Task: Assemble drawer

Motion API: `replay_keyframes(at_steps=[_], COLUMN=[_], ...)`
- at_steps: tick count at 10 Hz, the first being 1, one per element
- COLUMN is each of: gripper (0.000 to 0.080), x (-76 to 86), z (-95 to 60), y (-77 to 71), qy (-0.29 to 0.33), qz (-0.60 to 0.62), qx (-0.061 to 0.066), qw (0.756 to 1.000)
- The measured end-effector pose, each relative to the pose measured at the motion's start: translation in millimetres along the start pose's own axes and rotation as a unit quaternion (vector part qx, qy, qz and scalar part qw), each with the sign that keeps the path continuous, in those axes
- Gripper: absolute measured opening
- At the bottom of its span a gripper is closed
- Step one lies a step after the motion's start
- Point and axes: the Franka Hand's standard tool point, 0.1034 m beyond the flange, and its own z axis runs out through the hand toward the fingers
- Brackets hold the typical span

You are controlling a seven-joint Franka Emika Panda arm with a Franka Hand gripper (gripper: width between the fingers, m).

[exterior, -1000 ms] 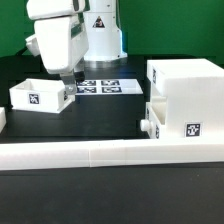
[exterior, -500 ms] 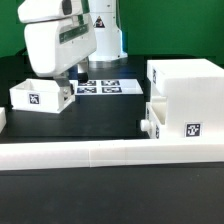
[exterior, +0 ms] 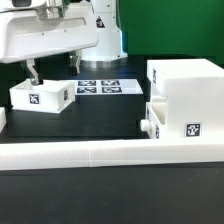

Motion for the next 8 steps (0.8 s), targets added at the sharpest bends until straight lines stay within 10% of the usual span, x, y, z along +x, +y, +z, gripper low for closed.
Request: replay_keyframes(at_steps=[8], gripper=[0.0649], x=[-23.4], z=[4.3], y=[-6.1], qy=[0.004], qz=[0.336], qx=[-0.011], qw=[0.942])
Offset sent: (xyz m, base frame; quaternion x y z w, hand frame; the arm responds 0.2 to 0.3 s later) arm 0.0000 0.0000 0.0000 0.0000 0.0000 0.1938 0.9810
